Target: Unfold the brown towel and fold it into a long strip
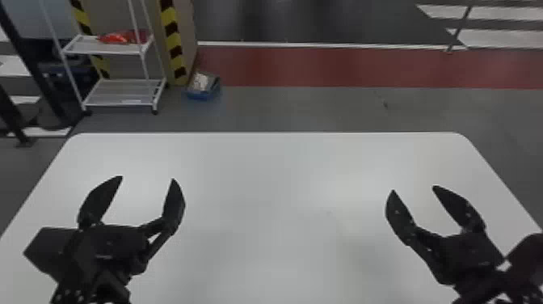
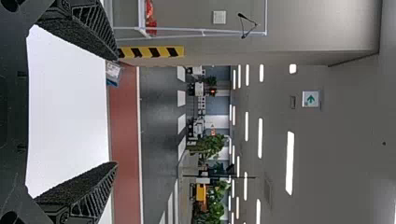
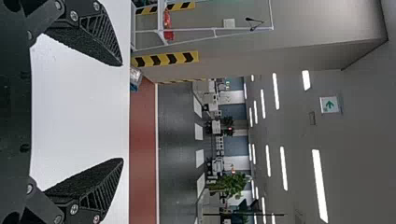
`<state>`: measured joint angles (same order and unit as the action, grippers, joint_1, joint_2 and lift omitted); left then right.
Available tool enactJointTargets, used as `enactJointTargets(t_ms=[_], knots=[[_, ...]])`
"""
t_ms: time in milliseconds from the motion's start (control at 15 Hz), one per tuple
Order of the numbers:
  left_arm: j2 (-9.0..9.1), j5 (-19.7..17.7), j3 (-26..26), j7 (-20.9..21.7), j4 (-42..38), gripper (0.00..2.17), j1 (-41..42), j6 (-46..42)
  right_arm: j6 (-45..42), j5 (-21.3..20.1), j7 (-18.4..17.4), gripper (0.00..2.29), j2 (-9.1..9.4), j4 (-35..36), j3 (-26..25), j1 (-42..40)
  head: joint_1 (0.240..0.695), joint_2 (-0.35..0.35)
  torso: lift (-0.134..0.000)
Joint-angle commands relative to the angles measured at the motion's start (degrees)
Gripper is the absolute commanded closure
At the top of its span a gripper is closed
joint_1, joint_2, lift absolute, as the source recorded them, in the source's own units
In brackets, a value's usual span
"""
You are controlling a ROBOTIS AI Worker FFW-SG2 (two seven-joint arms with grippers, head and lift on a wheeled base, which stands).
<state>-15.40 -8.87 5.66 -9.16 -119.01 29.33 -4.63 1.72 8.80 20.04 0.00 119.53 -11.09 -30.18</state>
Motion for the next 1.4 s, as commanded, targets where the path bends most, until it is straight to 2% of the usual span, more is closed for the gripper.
enactJointTargets(t_ms=[0, 1333], knots=[[0.02, 0.0, 0.0, 0.0, 0.1, 0.08, -0.1, 0.0, 0.0, 0.3, 0.0, 0.17, 0.05, 0.0, -0.3, -0.1, 0.695, -0.04, -0.125], [0.2, -0.9, 0.1, -0.1, -0.1, 0.1, -0.1, 0.0, -0.7, 1.0, 0.0, 0.17, 0.05, 1.0, -0.9, -1.4, 0.695, -0.052, -0.125]])
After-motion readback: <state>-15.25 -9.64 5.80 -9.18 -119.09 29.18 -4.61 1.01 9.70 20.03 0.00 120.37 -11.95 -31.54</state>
